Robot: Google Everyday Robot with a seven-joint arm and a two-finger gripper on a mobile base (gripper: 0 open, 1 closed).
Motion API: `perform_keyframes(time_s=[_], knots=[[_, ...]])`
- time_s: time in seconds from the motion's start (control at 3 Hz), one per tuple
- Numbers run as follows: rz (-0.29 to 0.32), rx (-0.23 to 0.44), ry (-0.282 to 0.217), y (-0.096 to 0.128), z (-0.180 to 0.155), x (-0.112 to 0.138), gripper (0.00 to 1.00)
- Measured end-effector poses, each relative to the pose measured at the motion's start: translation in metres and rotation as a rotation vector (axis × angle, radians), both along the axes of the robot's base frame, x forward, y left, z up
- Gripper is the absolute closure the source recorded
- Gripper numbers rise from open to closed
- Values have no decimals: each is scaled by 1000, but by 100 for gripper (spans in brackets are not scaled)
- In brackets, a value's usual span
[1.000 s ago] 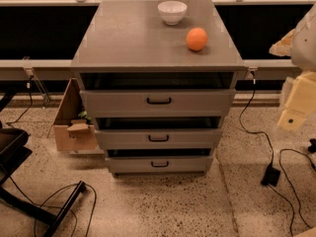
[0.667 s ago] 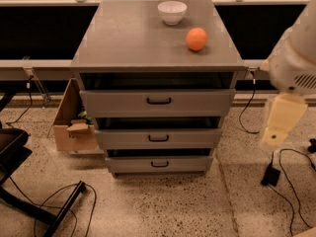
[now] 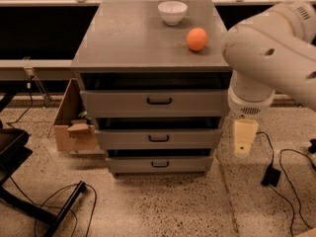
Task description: Open top drawer
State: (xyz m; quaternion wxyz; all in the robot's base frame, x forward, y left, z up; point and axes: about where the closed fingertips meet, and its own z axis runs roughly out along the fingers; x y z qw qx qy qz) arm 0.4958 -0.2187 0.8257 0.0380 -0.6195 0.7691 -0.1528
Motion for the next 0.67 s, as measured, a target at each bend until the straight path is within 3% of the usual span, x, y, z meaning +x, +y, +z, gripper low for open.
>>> perform_keyframes(time_s=[0.33,0.67], knots=[[39,-45,-30,7,-54,73,0],[41,-44,-26,8,-58,75,0]])
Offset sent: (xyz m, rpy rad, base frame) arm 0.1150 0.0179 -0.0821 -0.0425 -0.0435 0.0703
